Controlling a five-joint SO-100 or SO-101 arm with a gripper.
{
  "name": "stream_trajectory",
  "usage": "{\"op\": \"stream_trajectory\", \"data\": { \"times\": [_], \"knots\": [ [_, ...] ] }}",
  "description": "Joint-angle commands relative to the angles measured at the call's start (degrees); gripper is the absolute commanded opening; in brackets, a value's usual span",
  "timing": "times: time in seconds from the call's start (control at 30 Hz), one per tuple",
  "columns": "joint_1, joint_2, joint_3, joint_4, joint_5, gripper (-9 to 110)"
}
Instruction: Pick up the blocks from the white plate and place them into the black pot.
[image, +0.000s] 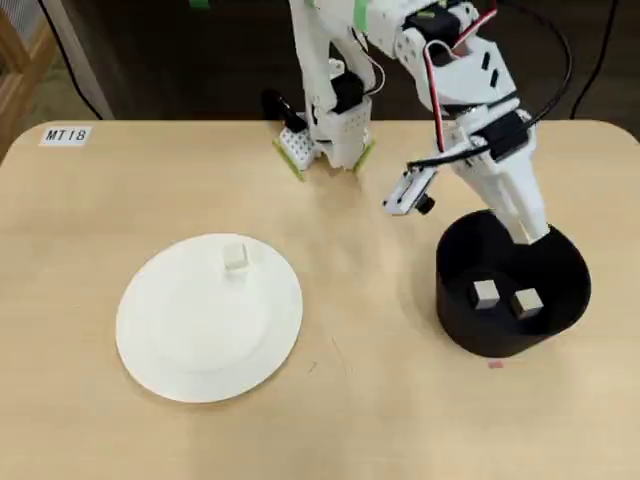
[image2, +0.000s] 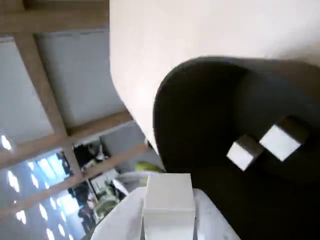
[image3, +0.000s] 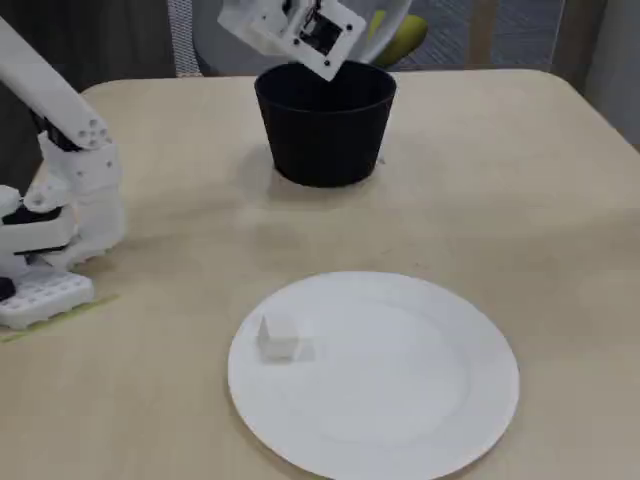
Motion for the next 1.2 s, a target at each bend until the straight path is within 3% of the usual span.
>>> {"op": "stream_trajectory", "data": {
  "times": [0.0, 0.33, 0.47, 0.63, 0.7, 0.73, 0.8, 1.0, 1.17],
  "knots": [
    [1.85, -2.02, 0.18, -2.90, -1.76, -2],
    [1.76, -5.89, 0.26, -6.24, -1.85, -2],
    [1.05, -5.19, 0.26, -3.87, -4.66, 34],
    [1.32, -3.96, 0.26, -1.58, -5.27, 40],
    [1.76, -3.60, 0.09, -1.05, -5.45, 35],
    [2.11, -3.16, 0.00, -0.53, -5.45, 27],
    [3.43, -2.29, -1.05, 1.76, -5.19, -2],
    [13.36, 1.93, -5.10, 13.97, -4.92, -2],
    [28.12, 5.19, -9.32, 25.66, -2.81, -2]
  ]
}}
